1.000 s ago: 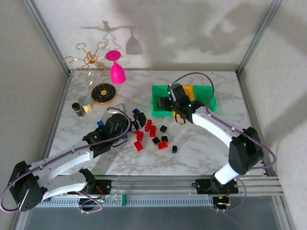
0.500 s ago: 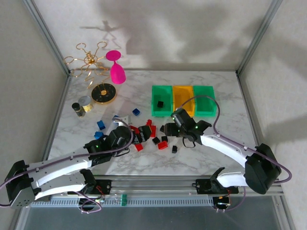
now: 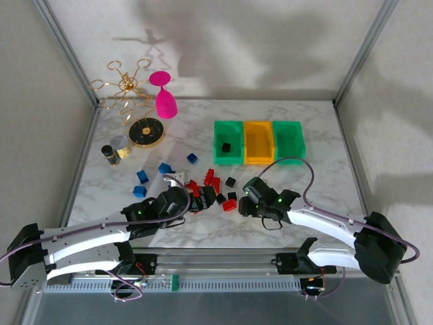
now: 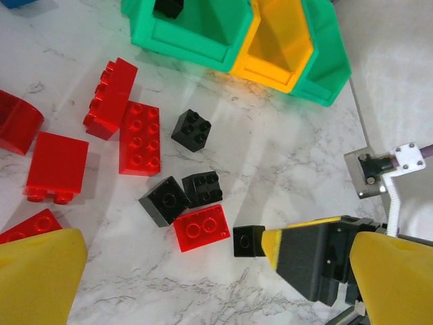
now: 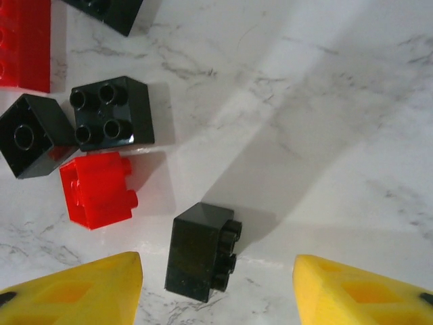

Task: Sort the legos into containers by color
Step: Pick up the lego from the bottom-center of the table, then place the lego in the container.

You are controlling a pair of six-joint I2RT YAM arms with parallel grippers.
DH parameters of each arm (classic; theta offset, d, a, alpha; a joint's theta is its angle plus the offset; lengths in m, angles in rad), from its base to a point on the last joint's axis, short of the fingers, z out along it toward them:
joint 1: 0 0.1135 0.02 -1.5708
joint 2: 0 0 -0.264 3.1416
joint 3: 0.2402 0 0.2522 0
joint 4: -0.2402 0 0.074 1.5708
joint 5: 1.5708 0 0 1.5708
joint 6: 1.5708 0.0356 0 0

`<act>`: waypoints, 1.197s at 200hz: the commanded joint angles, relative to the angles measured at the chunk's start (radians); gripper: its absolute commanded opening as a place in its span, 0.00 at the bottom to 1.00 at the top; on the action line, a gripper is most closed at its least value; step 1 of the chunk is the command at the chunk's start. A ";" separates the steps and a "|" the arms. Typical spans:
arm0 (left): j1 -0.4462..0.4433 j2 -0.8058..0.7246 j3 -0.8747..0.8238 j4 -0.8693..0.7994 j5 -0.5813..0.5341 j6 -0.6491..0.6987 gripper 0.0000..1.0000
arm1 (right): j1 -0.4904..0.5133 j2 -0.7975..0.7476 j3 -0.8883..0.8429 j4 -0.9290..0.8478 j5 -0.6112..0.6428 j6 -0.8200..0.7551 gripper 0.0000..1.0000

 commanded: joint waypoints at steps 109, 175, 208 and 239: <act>-0.014 0.009 -0.008 0.004 -0.072 -0.004 1.00 | 0.067 0.130 0.072 0.000 0.098 0.014 0.24; 0.006 -0.006 0.070 -0.082 -0.125 0.041 1.00 | 0.036 0.130 0.287 -0.108 0.234 -0.135 0.20; 0.049 0.000 0.106 -0.106 -0.136 0.076 1.00 | -0.036 0.213 0.404 -0.055 0.251 -0.248 0.20; 0.126 -0.004 0.112 -0.086 -0.101 0.100 1.00 | -0.113 0.340 0.524 0.028 0.221 -0.335 0.20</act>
